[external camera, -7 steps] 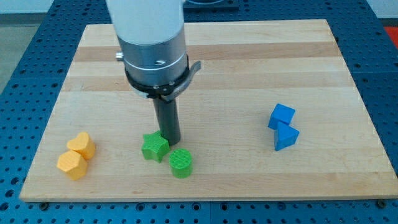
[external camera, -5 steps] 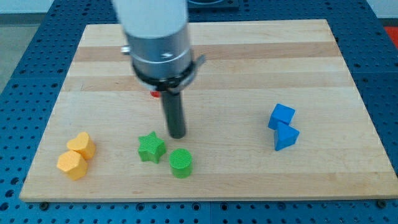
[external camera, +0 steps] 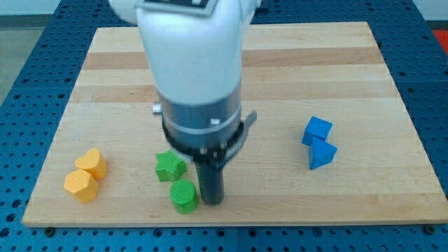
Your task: Move the green circle closer to the yellow heart
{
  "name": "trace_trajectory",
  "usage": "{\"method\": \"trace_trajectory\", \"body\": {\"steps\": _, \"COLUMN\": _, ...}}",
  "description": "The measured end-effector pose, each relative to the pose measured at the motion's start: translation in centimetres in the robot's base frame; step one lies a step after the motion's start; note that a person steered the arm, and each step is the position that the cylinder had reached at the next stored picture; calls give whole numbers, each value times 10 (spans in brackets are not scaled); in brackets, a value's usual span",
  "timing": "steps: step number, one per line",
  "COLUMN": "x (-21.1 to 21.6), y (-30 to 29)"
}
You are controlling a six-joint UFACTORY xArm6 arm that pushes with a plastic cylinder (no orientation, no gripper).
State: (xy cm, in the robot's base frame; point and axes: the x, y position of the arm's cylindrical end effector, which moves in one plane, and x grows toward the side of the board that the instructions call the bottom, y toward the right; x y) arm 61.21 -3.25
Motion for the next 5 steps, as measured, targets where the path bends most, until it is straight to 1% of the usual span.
{"method": "trace_trajectory", "body": {"steps": 2, "x": 7, "y": 0}}
{"method": "trace_trajectory", "body": {"steps": 5, "x": -36, "y": -75}}
